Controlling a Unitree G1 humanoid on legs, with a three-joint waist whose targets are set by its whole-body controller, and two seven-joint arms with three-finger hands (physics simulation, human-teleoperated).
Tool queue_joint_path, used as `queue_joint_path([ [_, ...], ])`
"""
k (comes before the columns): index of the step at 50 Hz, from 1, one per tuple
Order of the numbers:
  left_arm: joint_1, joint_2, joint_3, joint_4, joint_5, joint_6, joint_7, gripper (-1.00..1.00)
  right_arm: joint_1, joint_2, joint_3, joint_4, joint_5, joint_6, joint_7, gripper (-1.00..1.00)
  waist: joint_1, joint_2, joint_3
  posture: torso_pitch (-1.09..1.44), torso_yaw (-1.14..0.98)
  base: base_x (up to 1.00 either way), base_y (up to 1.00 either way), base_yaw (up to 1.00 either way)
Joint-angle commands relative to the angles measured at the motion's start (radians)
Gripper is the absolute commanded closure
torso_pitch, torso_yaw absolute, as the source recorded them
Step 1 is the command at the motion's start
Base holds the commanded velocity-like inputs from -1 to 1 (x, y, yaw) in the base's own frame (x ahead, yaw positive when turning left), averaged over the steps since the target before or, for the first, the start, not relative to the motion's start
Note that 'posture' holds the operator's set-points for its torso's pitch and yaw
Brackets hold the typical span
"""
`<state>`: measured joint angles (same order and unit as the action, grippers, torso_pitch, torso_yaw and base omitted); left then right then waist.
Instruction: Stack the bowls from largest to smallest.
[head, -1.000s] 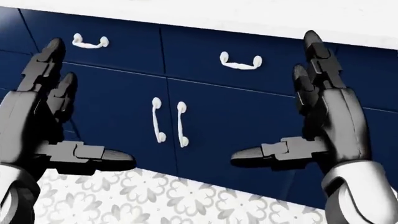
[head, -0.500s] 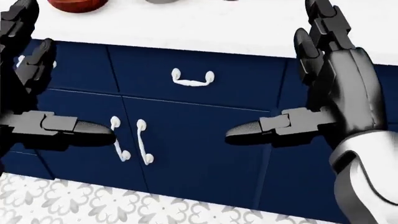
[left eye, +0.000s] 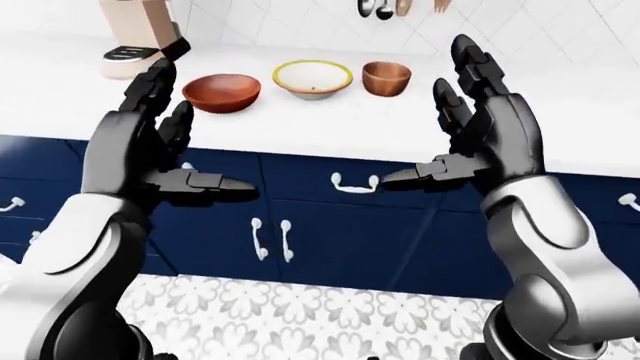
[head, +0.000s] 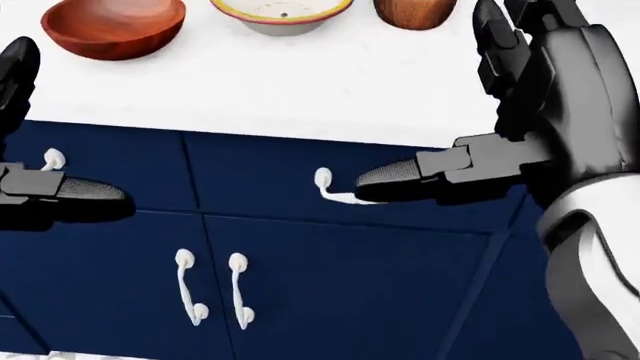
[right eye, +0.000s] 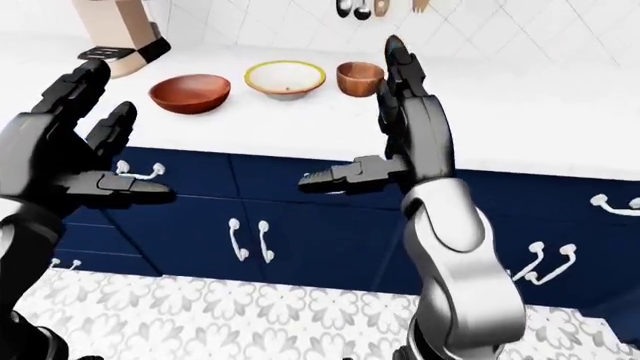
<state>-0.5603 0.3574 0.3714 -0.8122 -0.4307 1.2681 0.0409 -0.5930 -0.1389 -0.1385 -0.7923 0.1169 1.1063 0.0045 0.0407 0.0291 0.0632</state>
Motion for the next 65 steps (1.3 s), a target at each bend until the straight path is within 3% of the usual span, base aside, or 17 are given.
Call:
queue_joint_path([
  [1, -0.033, 0.01, -0.004, -0.01, -0.018, -0.007, 0.017, -1.0, -0.026, -0.014, -0.004, -0.009, 0.023, -0.011, -0.013, -1.0, -0.005, 0.008, -0.012, 0.0, 0.0, 0.0, 0.0, 0.0],
  [7, -0.076, 0.026, 0.001, -0.028, -0.056, 0.043, 0.043, -1.0, -0.043, -0.037, -0.033, -0.023, 0.079, 0.009, -0.039, -1.0, -0.015, -0.061, -0.029, 0.0, 0.0, 0.0, 0.0, 0.0],
  [8, -0.084, 0.03, 0.0, -0.029, -0.061, 0.049, 0.046, -1.0, -0.045, -0.041, -0.04, -0.022, 0.092, 0.008, -0.041, -1.0, -0.004, -0.051, -0.001, 0.0, 0.0, 0.0, -0.02, 0.0],
  [11, -0.105, 0.037, 0.009, -0.042, -0.083, 0.079, 0.057, -1.0, -0.041, -0.047, -0.054, -0.02, 0.125, 0.0, -0.055, -1.0, -0.041, -0.013, -0.02, 0.0, 0.0, 0.0, -0.3, 0.0],
  [13, -0.111, 0.041, 0.01, -0.045, -0.091, 0.085, 0.061, -1.0, -0.032, -0.054, -0.056, -0.02, 0.139, -0.01, -0.062, -1.0, -0.021, 0.08, -0.003, 0.0, 0.0, 0.0, -0.97, 0.0],
  [15, -0.125, 0.047, 0.011, -0.044, -0.1, 0.097, 0.066, -1.0, -0.033, -0.061, -0.06, -0.019, 0.153, -0.01, -0.07, -1.0, -0.019, 0.023, -0.002, 0.0, 0.0, 0.0, -0.99, 0.0],
  [17, -0.131, 0.05, 0.009, -0.043, -0.106, 0.101, 0.071, -1.0, -0.032, -0.069, -0.067, -0.023, 0.166, -0.008, -0.075, -1.0, -0.015, 0.02, -0.036, 0.0, 0.0, 0.0, -0.98, 0.0],
  [25, -0.117, 0.06, -0.001, -0.019, -0.106, 0.069, 0.076, -1.0, -0.037, -0.096, -0.057, -0.021, 0.195, -0.009, -0.099, -1.0, -0.014, -0.007, -0.04, 0.0, 0.0, 0.02, -0.59, 0.0],
  [30, -0.113, 0.066, 0.002, -0.012, -0.109, 0.06, 0.074, -1.0, -0.048, -0.096, -0.04, -0.017, 0.191, -0.007, -0.105, -1.0, -0.002, -0.105, -0.029, 0.0, 0.0, 0.31, -0.61, 0.0],
  [36, -0.112, 0.086, 0.023, -0.001, -0.125, 0.054, 0.069, -1.0, -0.069, -0.092, -0.018, -0.021, 0.177, 0.008, -0.107, -1.0, -0.013, -0.04, -0.017, 0.0, 0.0, 0.45, -0.45, 0.0],
  [39, -0.111, 0.099, 0.033, 0.003, -0.137, 0.05, 0.069, -1.0, -0.077, -0.081, -0.003, -0.013, 0.162, 0.008, -0.1, -1.0, 0.01, -0.088, -0.042, 0.0, 0.0, 0.04, 0.0, 0.39],
  [50, -0.115, 0.126, 0.054, 0.007, -0.191, 0.054, 0.099, -1.0, -0.138, -0.084, -0.031, -0.006, 0.16, 0.058, -0.098, -1.0, -0.029, -0.012, -0.04, 0.0, 0.0, 0.02, 0.0, 0.59],
  [52, -0.119, 0.128, 0.058, 0.001, -0.205, 0.062, 0.109, -1.0, -0.146, -0.087, -0.036, -0.018, 0.169, 0.074, -0.1, -1.0, -0.027, -0.036, -0.06, 0.0, 0.0, 0.09, -0.06, 0.0],
  [54, -0.121, 0.13, 0.061, -0.001, -0.218, 0.067, 0.118, -1.0, -0.146, -0.089, -0.035, -0.021, 0.173, 0.074, -0.101, -1.0, -0.034, 0.001, -0.013, 0.0, 0.0, 0.29, -0.25, 0.0],
  [59, -0.111, 0.144, 0.058, 0.013, -0.231, 0.042, 0.127, -1.0, -0.148, -0.085, -0.033, -0.019, 0.178, 0.073, -0.108, -1.0, -0.033, 0.035, -0.028, 0.0, 0.0, 0.34, -0.26, 0.0],
  [63, -0.111, 0.151, 0.072, 0.007, -0.255, 0.051, 0.138, -1.0, -0.149, -0.085, -0.031, -0.021, 0.182, 0.073, -0.117, -1.0, -0.027, -0.005, -0.001, 0.0, 0.0, 0.01, 0.0, 0.0],
  [65, -0.111, 0.155, 0.076, 0.007, -0.265, 0.052, 0.144, -1.0, -0.15, -0.086, -0.028, -0.019, 0.182, 0.071, -0.118, -1.0, -0.021, -0.065, -0.014, 0.0, 0.0, 0.0, 0.0, 0.0],
])
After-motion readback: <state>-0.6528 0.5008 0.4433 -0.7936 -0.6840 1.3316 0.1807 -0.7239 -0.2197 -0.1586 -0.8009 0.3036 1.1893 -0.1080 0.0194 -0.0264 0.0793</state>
